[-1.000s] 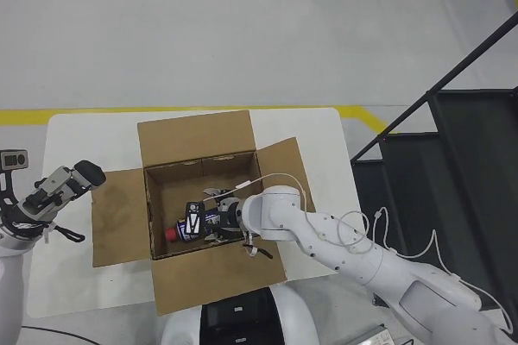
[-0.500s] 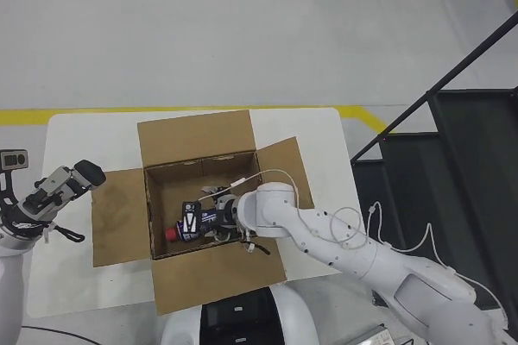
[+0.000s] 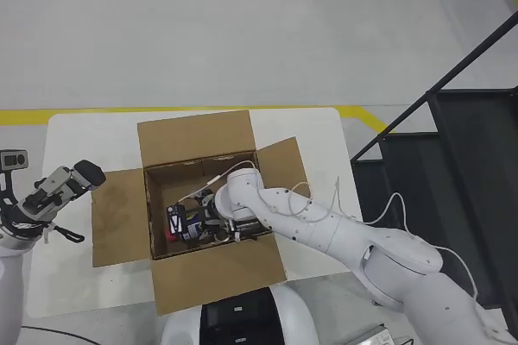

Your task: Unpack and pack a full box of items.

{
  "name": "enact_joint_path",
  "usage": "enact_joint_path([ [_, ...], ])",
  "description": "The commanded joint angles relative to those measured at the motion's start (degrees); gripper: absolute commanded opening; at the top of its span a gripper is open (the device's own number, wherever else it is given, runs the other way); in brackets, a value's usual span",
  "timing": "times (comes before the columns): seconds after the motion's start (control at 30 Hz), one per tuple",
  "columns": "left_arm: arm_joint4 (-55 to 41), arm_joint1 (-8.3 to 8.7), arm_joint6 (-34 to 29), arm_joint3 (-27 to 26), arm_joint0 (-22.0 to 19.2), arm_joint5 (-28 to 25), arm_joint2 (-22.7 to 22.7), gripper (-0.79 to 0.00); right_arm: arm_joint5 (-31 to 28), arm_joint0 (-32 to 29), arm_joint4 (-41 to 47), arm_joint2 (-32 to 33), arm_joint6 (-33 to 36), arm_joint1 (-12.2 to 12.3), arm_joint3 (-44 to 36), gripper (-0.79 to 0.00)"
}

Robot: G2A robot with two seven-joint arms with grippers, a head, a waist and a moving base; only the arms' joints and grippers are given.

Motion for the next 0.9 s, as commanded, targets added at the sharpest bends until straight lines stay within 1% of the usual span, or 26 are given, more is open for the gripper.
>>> enact_joint_path([
  [0.0,0.0,0.00,0.0,0.0,0.0,0.0,0.0,0.000,-0.6,0.7,-0.1,-0.9,-0.5,-1.2,2.6,0.000],
  [0.07,0.0,0.00,0.0,0.0,0.0,0.0,0.0,0.000,-1.3,1.4,-0.3,-1.8,-1.1,-2.6,5.1,0.000],
  [0.2,0.0,0.00,0.0,0.0,0.0,0.0,0.0,0.000,-2.6,2.4,-1.0,-2.9,-1.3,-4.5,8.4,0.000],
  [0.27,0.0,0.00,0.0,0.0,0.0,0.0,0.0,0.000,-2.9,2.7,-1.2,-3.3,-1.2,-5.4,10.0,-0.397],
  [0.33,0.0,0.00,0.0,0.0,0.0,0.0,0.0,0.000,-3.5,2.9,-1.5,-3.7,-1.0,-6.2,11.8,-0.653],
  [0.37,0.0,0.00,0.0,0.0,0.0,0.0,0.0,0.000,-3.5,2.9,-1.3,-3.8,-1.0,-6.6,12.6,-0.708],
  [0.43,0.0,0.00,0.0,0.0,0.0,0.0,0.0,0.000,-3.7,3.1,-1.3,-3.9,-1.4,-7.3,13.9,-0.745],
  [0.47,0.0,0.00,0.0,0.0,0.0,0.0,0.0,0.000,-3.7,3.1,-1.4,-4.0,-1.5,-7.7,14.5,-0.751],
  [0.5,0.0,0.00,0.0,0.0,0.0,0.0,0.0,0.000,-3.7,3.2,-1.4,-4.0,-1.7,-8.0,15.0,-0.779],
  [0.53,0.0,0.00,0.0,0.0,0.0,0.0,0.0,0.000,-3.7,3.2,-1.4,-4.0,-1.9,-8.3,15.6,-0.785],
  [0.7,0.0,0.00,0.0,0.0,0.0,0.0,0.0,0.000,-3.2,3.5,-1.5,-3.5,-2.7,-9.4,17.4,-0.785],
  [0.8,0.0,0.00,0.0,0.0,0.0,0.0,0.0,0.000,-2.2,3.7,-1.5,-2.4,-3.3,-9.3,17.6,-0.785],
  [0.87,0.0,0.00,0.0,0.0,0.0,0.0,0.0,0.000,-1.2,3.7,-1.7,-1.5,-2.6,-8.9,16.9,-0.785],
])
